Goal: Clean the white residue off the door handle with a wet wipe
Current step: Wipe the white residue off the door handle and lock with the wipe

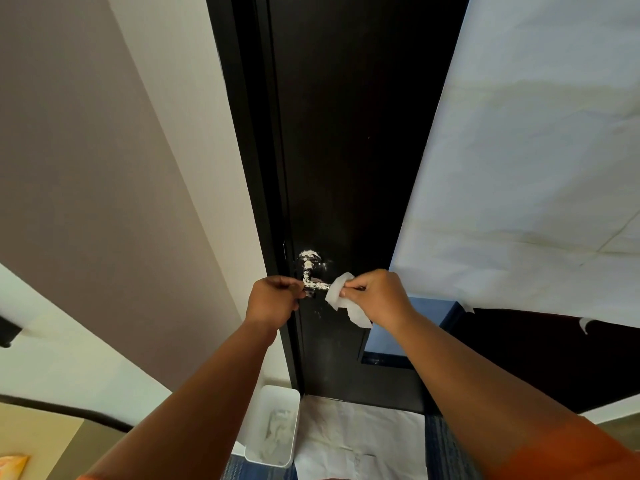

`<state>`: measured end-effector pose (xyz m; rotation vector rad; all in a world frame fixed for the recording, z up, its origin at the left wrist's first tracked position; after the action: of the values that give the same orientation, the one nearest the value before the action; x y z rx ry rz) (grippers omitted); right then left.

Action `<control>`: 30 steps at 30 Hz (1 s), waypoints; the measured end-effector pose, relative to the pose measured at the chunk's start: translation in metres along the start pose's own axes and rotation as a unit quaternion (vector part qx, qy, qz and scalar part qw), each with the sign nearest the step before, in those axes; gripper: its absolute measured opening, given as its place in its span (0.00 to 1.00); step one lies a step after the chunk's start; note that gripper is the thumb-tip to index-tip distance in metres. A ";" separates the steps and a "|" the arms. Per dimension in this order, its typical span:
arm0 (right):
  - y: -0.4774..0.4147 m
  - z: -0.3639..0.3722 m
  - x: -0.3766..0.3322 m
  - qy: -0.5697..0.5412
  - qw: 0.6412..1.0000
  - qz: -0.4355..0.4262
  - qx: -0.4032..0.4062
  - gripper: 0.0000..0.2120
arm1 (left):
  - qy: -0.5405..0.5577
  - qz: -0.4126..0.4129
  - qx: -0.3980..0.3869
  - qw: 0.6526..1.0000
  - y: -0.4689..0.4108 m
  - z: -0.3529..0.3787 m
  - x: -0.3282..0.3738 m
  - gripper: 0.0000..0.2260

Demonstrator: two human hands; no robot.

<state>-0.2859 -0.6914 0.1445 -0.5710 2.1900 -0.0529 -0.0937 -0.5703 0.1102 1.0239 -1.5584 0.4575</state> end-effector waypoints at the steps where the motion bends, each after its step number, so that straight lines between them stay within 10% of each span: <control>1: 0.002 -0.003 0.005 0.000 1.000 0.004 0.001 0.11 | 0.003 -0.002 -0.003 1.000 0.000 0.000 -0.001 0.05; 12: -0.002 -0.002 0.022 -0.050 0.996 0.079 -0.010 0.06 | 0.019 -0.023 -0.005 1.000 0.002 0.001 -0.004 0.04; 21: 0.037 0.002 0.078 -0.338 0.878 0.333 0.063 0.06 | 0.025 -0.024 -0.006 0.999 0.001 0.001 -0.004 0.04; 30: 0.015 0.007 0.044 -0.203 0.950 0.229 0.058 0.05 | 0.025 -0.026 -0.006 0.999 0.000 0.001 -0.002 0.04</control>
<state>-0.3101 -0.6951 0.1046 0.0087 1.8469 0.1690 -0.0938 -0.5704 0.1084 1.0339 -1.4839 0.4338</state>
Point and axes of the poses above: each hand's wrist, its own y-axis away from the middle knuckle, its own z-axis out of the palm, x = y × z, the point moved 10 cm from there along -y, towards the middle knuckle, and after that the axes turned 14 degrees about x, right-handed, at the moved point
